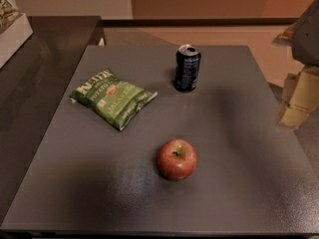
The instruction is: Pick green jalapeno chip bag
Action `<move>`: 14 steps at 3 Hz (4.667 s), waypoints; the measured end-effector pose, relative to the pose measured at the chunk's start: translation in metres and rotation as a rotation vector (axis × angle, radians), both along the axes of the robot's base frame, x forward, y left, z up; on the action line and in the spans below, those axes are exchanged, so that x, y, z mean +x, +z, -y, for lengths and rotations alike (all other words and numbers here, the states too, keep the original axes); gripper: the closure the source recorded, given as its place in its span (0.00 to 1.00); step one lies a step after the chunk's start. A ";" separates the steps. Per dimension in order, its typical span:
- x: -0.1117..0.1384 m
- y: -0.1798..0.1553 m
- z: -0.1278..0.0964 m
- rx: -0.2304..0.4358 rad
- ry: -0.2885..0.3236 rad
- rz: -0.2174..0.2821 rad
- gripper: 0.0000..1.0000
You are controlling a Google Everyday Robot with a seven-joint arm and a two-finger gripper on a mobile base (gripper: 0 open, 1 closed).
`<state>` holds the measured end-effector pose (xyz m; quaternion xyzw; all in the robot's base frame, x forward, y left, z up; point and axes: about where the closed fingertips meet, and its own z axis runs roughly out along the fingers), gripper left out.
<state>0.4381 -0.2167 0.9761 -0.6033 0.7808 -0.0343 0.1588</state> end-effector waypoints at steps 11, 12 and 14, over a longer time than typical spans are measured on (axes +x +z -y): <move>0.110 -0.092 -0.277 0.027 0.385 -0.040 0.00; 0.115 -0.104 -0.281 -0.028 0.388 -0.041 0.00; 0.114 -0.119 -0.298 -0.101 0.472 -0.117 0.00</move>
Offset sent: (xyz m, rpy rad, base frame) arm 0.0120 0.0526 -0.0057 0.1287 0.0233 0.0814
